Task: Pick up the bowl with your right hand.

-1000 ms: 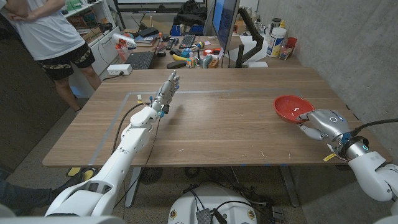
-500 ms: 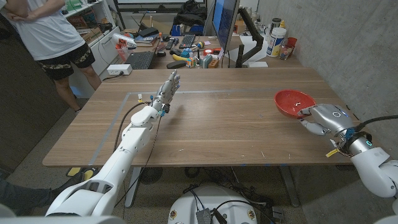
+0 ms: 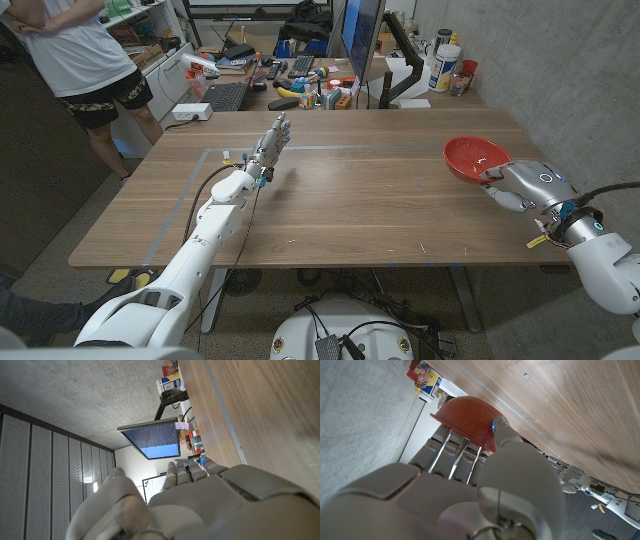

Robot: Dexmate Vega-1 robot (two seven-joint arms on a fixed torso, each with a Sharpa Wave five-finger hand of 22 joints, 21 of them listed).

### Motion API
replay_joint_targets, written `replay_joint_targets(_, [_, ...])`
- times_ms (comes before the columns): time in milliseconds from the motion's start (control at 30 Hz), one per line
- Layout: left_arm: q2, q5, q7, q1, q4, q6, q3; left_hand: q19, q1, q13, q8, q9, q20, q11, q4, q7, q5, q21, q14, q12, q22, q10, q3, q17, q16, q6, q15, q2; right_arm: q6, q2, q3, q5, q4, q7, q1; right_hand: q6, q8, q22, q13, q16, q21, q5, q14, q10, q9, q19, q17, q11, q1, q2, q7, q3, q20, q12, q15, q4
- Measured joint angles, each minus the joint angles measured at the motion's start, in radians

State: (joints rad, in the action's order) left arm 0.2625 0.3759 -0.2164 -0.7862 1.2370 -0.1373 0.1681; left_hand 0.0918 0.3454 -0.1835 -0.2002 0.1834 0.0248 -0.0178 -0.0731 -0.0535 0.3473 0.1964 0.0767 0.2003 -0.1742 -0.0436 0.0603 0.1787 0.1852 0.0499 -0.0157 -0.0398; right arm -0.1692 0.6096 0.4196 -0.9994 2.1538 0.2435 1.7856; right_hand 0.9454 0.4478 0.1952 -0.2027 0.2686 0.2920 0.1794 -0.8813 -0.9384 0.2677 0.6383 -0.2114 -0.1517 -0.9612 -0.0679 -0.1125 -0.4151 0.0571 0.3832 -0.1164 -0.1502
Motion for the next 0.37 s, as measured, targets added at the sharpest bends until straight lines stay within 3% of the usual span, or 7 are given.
replay_joint_targets(367, [0.006,0.0,-0.001,-0.006,0.013,0.004,0.0,0.0,0.004,0.0,0.0,0.0,0.0,0.0,0.0,0.0,0.0,0.0,0.0,0.0,0.0,0.0,0.0,0.0,0.0,0.0,0.0,-0.004,-0.015,-0.021,0.008,-0.007,0.008,-0.006,-0.007,0.0,-0.001,0.0,-0.004,-0.007,0.0,0.0,0.0,-0.007,0.001,0.0,0.002,-0.004,-0.001,0.001,0.0,0.004,0.0,0.0,0.0,0.004])
